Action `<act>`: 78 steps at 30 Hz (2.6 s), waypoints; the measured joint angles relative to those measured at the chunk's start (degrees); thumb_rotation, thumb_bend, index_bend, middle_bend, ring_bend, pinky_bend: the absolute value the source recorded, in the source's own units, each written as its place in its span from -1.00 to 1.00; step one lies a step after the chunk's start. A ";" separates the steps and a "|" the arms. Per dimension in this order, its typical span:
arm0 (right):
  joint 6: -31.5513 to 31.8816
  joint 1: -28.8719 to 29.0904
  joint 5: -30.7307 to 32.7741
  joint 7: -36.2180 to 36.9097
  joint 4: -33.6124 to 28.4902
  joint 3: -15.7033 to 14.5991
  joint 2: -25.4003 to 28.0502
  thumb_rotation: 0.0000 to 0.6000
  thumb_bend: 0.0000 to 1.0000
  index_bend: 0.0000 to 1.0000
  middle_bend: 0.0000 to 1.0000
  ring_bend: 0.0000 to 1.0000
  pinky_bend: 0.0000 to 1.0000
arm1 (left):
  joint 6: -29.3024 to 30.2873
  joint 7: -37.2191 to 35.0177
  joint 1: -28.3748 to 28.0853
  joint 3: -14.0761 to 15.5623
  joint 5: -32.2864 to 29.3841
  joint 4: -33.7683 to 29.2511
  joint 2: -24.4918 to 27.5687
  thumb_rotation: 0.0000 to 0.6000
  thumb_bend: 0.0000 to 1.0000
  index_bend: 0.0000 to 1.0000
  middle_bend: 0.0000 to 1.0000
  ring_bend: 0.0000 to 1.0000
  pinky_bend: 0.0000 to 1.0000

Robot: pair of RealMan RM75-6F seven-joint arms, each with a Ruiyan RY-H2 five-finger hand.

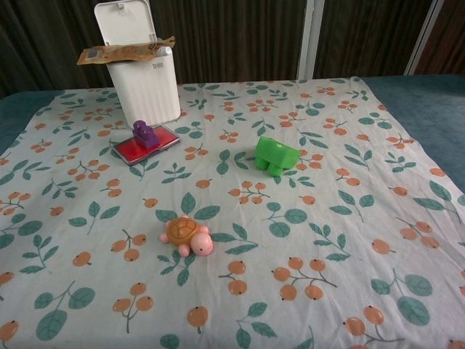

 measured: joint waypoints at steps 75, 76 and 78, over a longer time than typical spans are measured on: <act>-1.18 0.05 0.18 3.83 -1.82 -1.17 3.48 1.00 -0.57 -1.00 -1.00 -1.00 -1.00 | -17.38 4.51 -27.32 0.86 6.70 31.93 -36.23 1.00 -0.14 -0.48 -0.29 0.93 1.00; -1.17 0.04 0.18 3.83 -1.83 -1.17 3.49 1.00 -0.57 -1.00 -1.00 -1.00 -1.00 | -17.58 4.78 -27.37 0.93 6.50 31.48 -36.01 1.00 -0.15 -0.54 -0.32 0.95 1.00; -1.11 0.00 0.20 3.87 -1.87 -1.16 3.53 1.00 -0.57 -1.00 -1.00 -1.00 -1.00 | -18.15 4.77 -27.52 1.12 6.07 30.23 -35.39 1.00 -0.17 -0.57 -0.36 0.97 1.00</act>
